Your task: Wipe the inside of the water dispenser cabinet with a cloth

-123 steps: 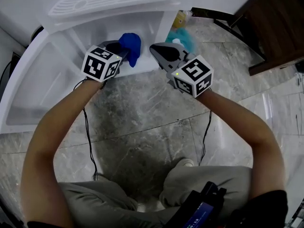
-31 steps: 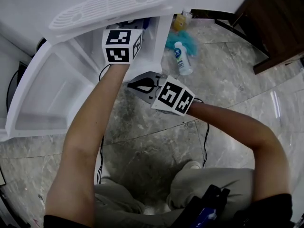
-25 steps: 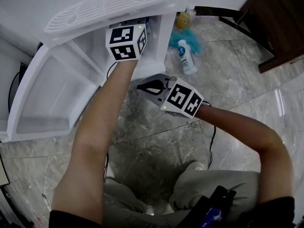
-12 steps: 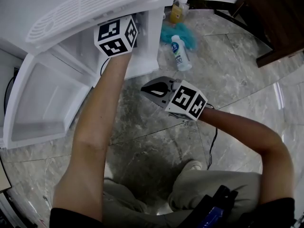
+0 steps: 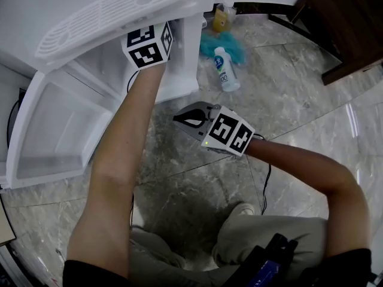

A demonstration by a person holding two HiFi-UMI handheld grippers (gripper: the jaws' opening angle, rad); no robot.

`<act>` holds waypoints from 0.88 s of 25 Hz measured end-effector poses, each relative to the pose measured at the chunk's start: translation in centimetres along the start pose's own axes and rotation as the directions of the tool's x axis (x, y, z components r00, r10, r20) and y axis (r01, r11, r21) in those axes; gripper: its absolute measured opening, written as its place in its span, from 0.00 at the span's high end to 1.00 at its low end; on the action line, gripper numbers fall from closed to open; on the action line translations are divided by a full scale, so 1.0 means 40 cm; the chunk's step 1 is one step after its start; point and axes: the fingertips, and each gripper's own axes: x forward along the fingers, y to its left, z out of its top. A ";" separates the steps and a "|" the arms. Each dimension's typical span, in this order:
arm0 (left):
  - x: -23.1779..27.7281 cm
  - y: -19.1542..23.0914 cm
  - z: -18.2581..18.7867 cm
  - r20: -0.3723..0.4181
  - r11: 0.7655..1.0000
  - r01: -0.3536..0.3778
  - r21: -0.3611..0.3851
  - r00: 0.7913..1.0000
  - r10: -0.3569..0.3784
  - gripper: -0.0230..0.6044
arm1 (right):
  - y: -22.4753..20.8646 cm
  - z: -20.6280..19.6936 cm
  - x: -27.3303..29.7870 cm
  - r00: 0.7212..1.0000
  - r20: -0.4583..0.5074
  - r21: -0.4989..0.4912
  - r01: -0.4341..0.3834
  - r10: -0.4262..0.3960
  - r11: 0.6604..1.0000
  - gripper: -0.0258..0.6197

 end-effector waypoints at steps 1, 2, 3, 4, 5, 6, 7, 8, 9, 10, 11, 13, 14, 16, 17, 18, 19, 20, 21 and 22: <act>-0.002 -0.001 -0.001 0.001 1.000 -0.003 -0.009 1.000 0.003 0.84 | 0.005 -0.011 -0.006 1.000 -0.009 0.001 -0.001 0.001 1.000 0.96; -0.008 -0.005 0.001 0.002 1.000 0.000 -0.014 1.000 0.000 0.84 | 0.008 -0.021 -0.012 1.000 -0.017 0.000 0.000 0.000 1.000 0.96; -0.015 -0.011 0.005 0.004 1.000 0.006 -0.008 1.000 -0.006 0.84 | 0.008 -0.028 -0.016 1.000 -0.025 -0.001 0.002 -0.002 1.000 0.96; -0.024 -0.018 0.008 0.005 1.000 0.013 0.007 1.000 -0.013 0.84 | 0.007 -0.034 -0.017 0.999 -0.032 0.000 0.005 -0.005 1.000 0.96; -0.033 -0.025 0.011 0.004 1.000 0.020 0.023 1.000 -0.020 0.84 | 0.005 -0.037 -0.017 0.999 -0.036 0.000 0.005 -0.005 1.000 0.96; -0.042 -0.032 0.012 0.002 0.999 0.028 0.036 1.000 -0.028 0.84 | 0.006 -0.039 -0.014 0.999 -0.039 -0.001 0.004 -0.004 1.000 0.96; -0.049 -0.038 0.013 0.001 0.998 0.037 0.044 0.999 -0.037 0.84 | 0.007 -0.040 -0.011 0.999 -0.042 -0.004 0.002 -0.002 1.000 0.96; -0.052 -0.043 0.013 -0.001 0.998 0.046 0.050 0.999 -0.046 0.84 | 0.009 -0.040 -0.007 0.999 -0.044 -0.008 -0.002 0.001 1.000 0.96; -0.052 -0.045 0.013 -0.004 0.997 0.054 0.056 0.999 -0.054 0.84 | 0.011 -0.039 -0.003 0.999 -0.046 -0.013 -0.006 0.005 1.000 0.96; -0.049 -0.044 0.012 -0.009 0.996 0.060 0.064 0.998 -0.059 0.84 | 0.014 -0.039 0.001 0.999 -0.047 -0.017 -0.011 0.010 1.000 0.96; -0.043 -0.041 0.011 -0.016 0.995 0.062 0.072 0.998 -0.061 0.84 | 0.018 -0.039 0.004 0.999 -0.048 -0.021 -0.015 0.014 1.000 0.96; -0.025 -0.028 0.006 -0.030 0.996 0.054 0.075 0.998 -0.052 0.84 | 0.025 -0.045 0.006 0.998 -0.055 -0.031 -0.023 0.021 0.999 0.96; -0.016 -0.022 0.006 -0.034 0.997 0.047 0.068 0.998 -0.044 0.84 | 0.028 -0.051 0.004 0.998 -0.061 -0.035 -0.026 0.024 0.999 0.96; -0.002 -0.013 0.009 -0.033 0.998 0.034 0.049 0.999 -0.032 0.84 | 0.031 -0.069 -0.002 0.997 -0.077 -0.037 -0.026 0.023 0.999 0.96; 0.002 -0.011 0.010 -0.029 0.999 0.029 0.034 0.999 -0.028 0.84 | 0.030 -0.078 -0.005 0.996 -0.084 -0.036 -0.025 0.022 0.999 0.96; 0.003 -0.010 0.011 -0.024 1.000 0.026 0.018 0.999 -0.025 0.84 | 0.028 -0.086 -0.009 0.996 -0.091 -0.034 -0.022 0.019 0.999 0.96; 0.003 -0.009 0.010 -0.021 1.000 0.023 0.001 1.000 -0.023 0.84 | 0.026 -0.092 -0.012 0.995 -0.097 -0.032 -0.019 0.016 0.999 0.96; 0.000 -0.010 0.008 -0.022 1.000 0.022 -0.016 0.999 -0.023 0.84 | 0.024 -0.096 -0.014 0.995 -0.102 -0.031 -0.017 0.013 0.999 0.96; -0.004 -0.011 0.004 -0.029 0.999 0.022 -0.031 0.999 -0.023 0.84 | 0.021 -0.097 -0.014 0.994 -0.105 -0.031 -0.014 0.011 0.999 0.96; -0.010 -0.012 -0.004 -0.043 0.999 0.023 -0.044 0.999 -0.025 0.84 | 0.018 -0.095 -0.014 0.994 -0.107 -0.034 -0.012 0.008 0.999 0.96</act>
